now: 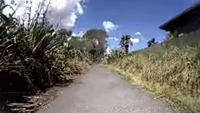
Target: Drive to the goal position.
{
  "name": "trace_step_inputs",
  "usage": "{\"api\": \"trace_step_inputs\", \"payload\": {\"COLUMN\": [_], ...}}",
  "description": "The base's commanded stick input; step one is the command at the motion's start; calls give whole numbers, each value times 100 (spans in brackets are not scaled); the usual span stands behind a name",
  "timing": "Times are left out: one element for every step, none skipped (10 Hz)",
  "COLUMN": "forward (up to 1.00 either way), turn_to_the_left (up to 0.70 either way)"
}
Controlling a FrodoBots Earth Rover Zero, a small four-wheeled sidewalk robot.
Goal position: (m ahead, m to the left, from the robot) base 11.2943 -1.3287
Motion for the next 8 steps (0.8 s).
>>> {"api": "trace_step_inputs", "payload": {"forward": [70, 70, 70, 70, 70, 70, 70, 70], "turn_to_the_left": [0, 0, 0, 0, 0, 0, 0, 0]}}
